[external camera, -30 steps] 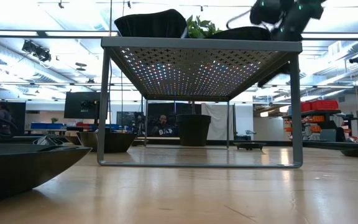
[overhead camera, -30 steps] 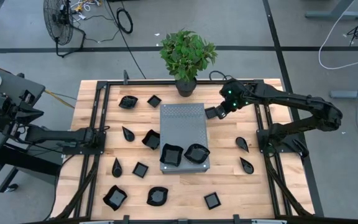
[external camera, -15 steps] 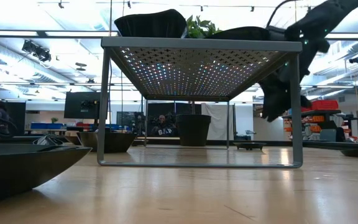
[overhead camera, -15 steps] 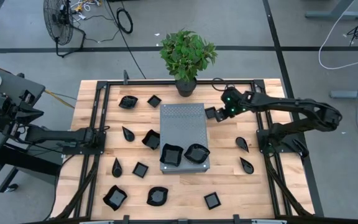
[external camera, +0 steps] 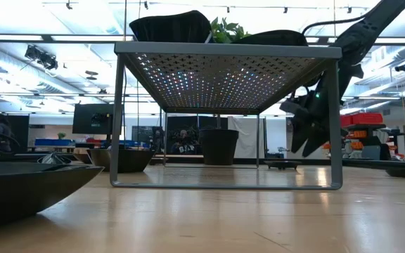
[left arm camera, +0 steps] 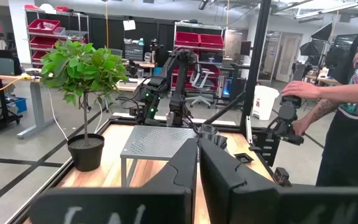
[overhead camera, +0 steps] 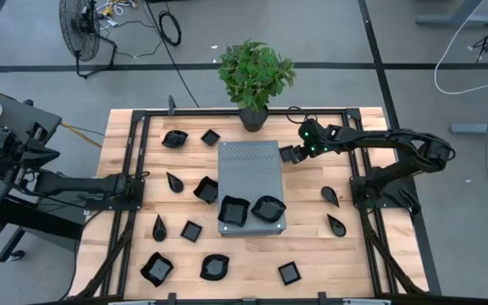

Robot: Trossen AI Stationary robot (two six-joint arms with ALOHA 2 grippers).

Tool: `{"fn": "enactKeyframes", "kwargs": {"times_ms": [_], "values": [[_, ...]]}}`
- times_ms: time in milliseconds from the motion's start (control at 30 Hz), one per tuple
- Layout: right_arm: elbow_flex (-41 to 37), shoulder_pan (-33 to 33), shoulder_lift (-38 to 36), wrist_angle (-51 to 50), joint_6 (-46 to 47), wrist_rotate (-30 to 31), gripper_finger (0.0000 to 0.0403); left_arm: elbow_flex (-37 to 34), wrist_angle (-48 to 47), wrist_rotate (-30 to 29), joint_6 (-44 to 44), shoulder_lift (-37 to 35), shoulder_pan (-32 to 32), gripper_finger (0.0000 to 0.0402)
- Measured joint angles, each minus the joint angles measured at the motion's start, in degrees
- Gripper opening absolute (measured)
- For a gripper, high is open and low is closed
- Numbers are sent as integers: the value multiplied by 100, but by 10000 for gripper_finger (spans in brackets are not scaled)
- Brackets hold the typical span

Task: Pick & Place Mini shaped plates
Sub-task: Put the black bowl on the shelf

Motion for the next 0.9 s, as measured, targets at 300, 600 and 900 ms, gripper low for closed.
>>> {"fn": "enactKeyframes", "kwargs": {"times_ms": [300, 600, 900], "values": [[0, -11, 370, 607, -75, 0, 182, 1, 0, 0, 1, 0, 0, 23], [0, -11, 789, 650, -96, 72, 173, 2, 0, 0, 4, -1, -1, 23], [0, -11, 807, 703, -26, 82, 156, 0, 0, 0, 3, -2, 0, 23]]}}
